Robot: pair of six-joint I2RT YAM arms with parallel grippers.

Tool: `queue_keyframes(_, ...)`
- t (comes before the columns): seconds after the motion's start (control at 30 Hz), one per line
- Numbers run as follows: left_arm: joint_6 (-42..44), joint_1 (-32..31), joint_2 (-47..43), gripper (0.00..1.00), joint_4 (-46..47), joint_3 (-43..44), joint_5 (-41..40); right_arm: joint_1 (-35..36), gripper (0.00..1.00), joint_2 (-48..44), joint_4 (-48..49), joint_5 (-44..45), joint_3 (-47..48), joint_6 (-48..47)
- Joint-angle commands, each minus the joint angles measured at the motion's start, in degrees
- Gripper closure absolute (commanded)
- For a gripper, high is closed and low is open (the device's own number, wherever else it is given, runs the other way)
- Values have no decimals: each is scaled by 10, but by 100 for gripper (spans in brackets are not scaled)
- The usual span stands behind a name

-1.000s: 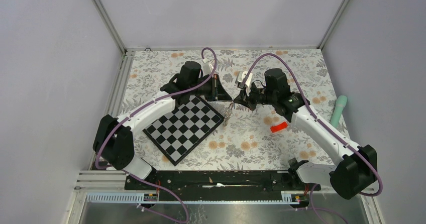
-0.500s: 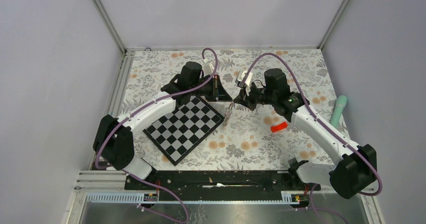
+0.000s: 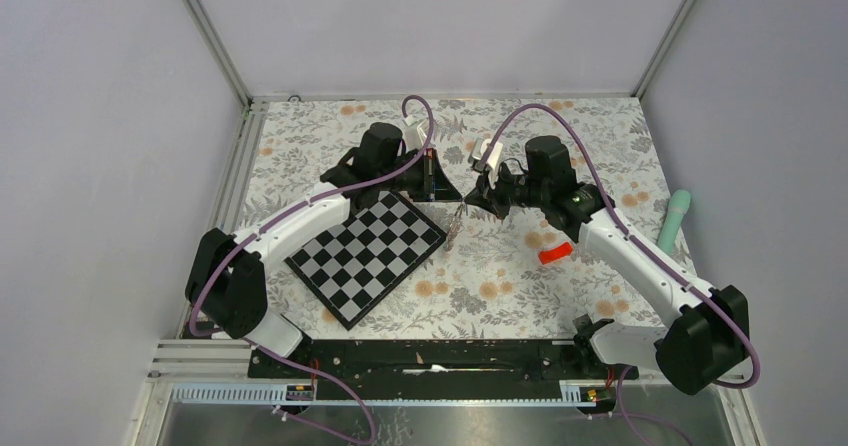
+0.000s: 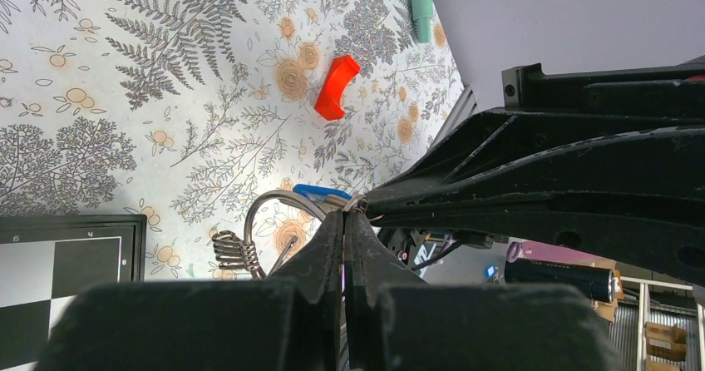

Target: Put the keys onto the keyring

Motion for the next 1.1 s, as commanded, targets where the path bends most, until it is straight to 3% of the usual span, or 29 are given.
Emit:
queue_keyframes(0.0,-3,-18,-2,100,17,31,33,6,100,6,50,23,13,7)
queue_keyframes(0.7,1,-23,1,100,19,27,39,9,100,3,52,44,16,6)
queue_keyframes(1.07,24,-19,-7,100,22,24,41,8,100,-24,3,26,7,-69)
